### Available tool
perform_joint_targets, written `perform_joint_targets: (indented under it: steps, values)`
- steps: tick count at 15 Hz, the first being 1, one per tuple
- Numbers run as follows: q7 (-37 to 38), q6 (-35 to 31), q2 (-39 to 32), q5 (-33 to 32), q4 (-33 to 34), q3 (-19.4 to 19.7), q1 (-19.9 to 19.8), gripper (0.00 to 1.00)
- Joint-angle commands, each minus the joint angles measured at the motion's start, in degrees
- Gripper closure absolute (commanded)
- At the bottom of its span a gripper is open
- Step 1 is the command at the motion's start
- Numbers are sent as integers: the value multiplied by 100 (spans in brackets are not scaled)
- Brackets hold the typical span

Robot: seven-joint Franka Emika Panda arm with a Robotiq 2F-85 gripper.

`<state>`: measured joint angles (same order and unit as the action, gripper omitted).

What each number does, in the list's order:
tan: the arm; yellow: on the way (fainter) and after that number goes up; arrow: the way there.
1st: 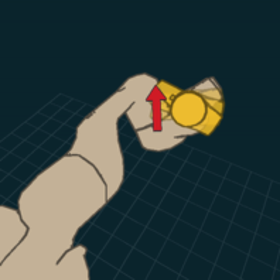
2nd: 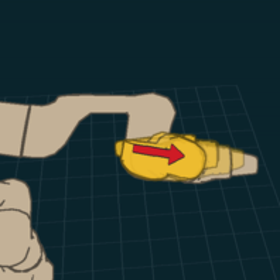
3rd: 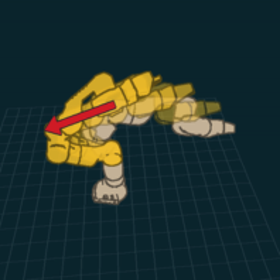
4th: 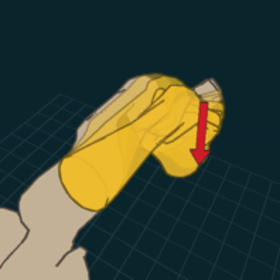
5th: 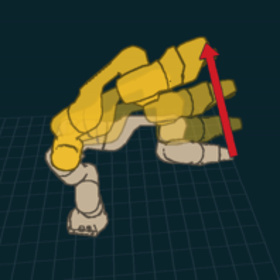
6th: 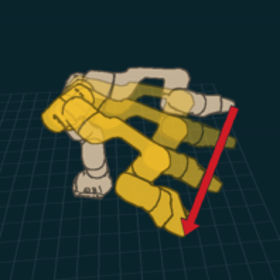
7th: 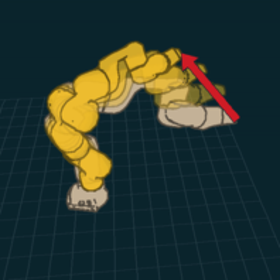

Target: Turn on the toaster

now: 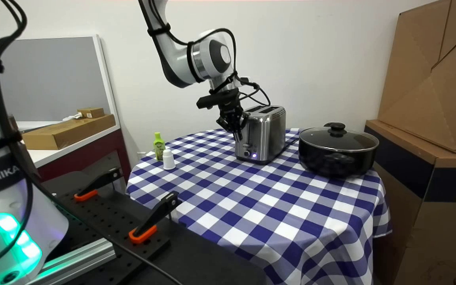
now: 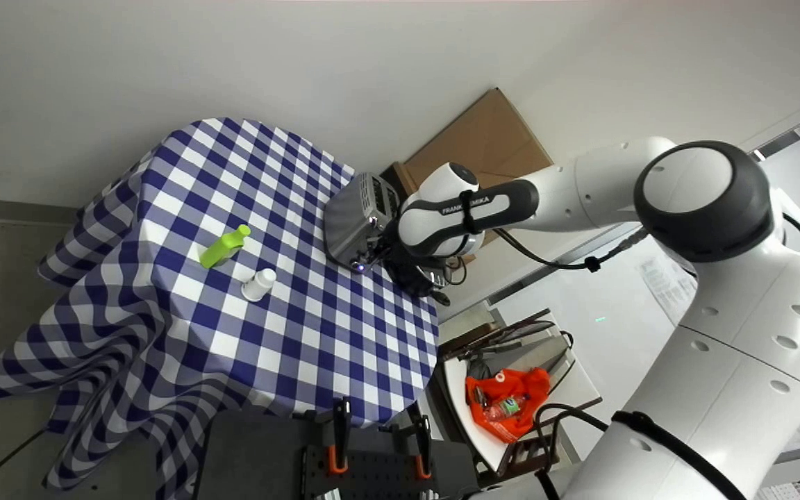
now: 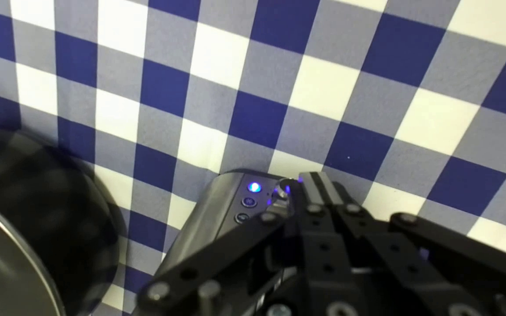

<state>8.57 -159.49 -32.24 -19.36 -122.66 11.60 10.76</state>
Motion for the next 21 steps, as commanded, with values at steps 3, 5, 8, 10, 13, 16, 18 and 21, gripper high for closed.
perform_joint_targets:
  steps: [3, 5, 8, 10, 13, 16, 18, 21]
  values:
    - [-1054, 1271, 1897, 818, -977, -731, -909, 100]
    - [-1124, 1720, 2411, 986, -1089, -755, -1038, 100]
    - [-1120, 2297, 3060, 1132, -1162, -735, -1156, 100]
    - [-1074, 2699, 3412, 1200, -1166, -727, -1206, 100]
    - [-912, 3169, 3822, 1332, -1155, -701, -1276, 100]
    - [-937, 3176, 3719, 1209, -1023, -725, -1318, 93]
    - [-936, 3232, 3834, 1218, -1057, -721, -1340, 78]
    - [-926, 3232, 3840, 1220, -1087, -721, -1341, 74]
